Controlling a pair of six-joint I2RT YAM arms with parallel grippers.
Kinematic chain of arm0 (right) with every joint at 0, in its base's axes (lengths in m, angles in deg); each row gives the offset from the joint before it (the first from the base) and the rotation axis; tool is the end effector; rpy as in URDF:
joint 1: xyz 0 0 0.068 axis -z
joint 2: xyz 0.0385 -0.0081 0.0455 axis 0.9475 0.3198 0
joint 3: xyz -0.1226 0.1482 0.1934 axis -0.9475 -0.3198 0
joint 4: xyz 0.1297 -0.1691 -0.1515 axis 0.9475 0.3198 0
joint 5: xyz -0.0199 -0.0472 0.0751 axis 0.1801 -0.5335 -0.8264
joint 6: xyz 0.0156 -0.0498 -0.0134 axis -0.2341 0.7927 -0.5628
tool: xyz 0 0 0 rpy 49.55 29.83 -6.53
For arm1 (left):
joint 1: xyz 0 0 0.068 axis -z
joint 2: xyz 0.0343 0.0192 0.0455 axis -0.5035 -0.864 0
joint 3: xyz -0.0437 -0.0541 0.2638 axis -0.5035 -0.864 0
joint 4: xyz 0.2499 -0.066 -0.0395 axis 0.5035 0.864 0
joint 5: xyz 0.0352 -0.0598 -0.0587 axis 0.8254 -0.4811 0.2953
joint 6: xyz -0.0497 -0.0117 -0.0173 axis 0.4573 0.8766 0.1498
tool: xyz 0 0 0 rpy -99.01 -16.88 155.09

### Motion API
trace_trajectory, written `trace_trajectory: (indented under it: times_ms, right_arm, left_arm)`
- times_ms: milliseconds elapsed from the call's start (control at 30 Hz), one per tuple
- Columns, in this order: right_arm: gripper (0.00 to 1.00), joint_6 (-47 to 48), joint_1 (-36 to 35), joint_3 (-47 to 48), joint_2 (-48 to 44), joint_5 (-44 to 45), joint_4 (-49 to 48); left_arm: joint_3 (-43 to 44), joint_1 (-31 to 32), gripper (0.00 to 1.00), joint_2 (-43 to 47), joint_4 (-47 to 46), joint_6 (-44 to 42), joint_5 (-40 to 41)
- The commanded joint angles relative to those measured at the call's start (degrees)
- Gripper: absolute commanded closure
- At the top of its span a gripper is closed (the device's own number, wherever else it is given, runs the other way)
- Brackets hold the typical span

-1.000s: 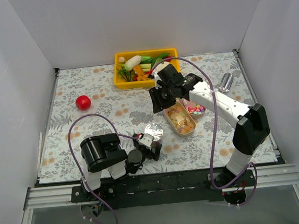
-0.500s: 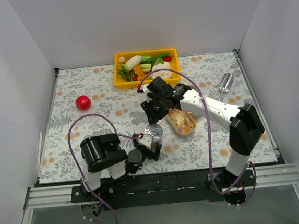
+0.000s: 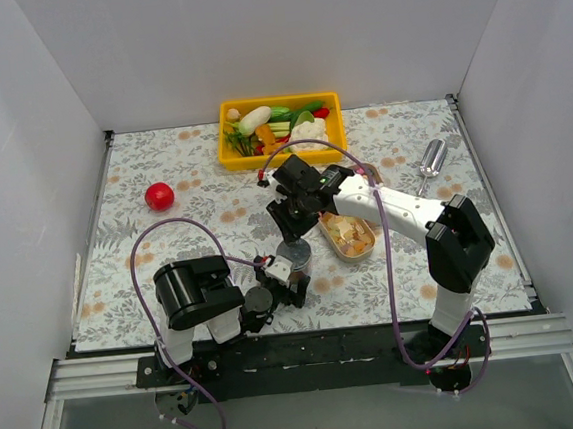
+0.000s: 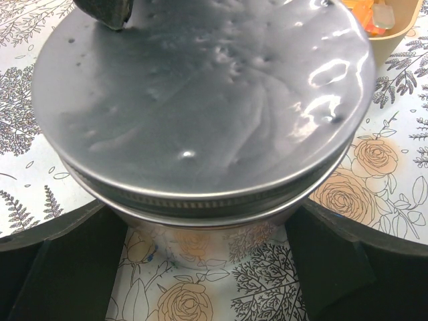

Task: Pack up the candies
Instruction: Screw the bottle lid onto the packing bottle.

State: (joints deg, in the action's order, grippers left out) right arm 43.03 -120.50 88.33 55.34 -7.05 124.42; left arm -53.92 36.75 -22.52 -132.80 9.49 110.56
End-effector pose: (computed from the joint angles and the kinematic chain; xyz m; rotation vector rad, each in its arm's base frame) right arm 0.2513 0.2955 0.2621 -0.9460 2.4669 0.4824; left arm 0.1068 -0.2066 0.0800 0.0119 1.9119 -0.8739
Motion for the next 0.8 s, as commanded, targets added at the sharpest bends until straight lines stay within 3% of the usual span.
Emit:
trace_trajectory:
  times_ms: [0,100,267,767]
  right_arm:
    - [0.57,0.0,-0.2,1.2,-0.1,4.9,2.3]
    - [0.57,-1.8,0.0,3.7,-1.4,7.7,2.3]
    - [0.59,-3.3,1.4,6.7,-0.3,3.1,6.1]
    - [0.8,-4.3,4.1,-7.0,-6.7,-9.7,1.0]
  left_arm:
    - [-4.3,-0.4,0.17,-3.9,-17.3,-1.4,-0.8]
    - [-4.3,-0.4,0.17,-3.8,-17.0,-1.2,-0.8]
    - [-4.7,-0.4,0.17,-3.8,-17.1,-1.2,-0.9]
    - [-5.1,-0.4,0.17,-4.6,-17.2,0.4,-1.2]
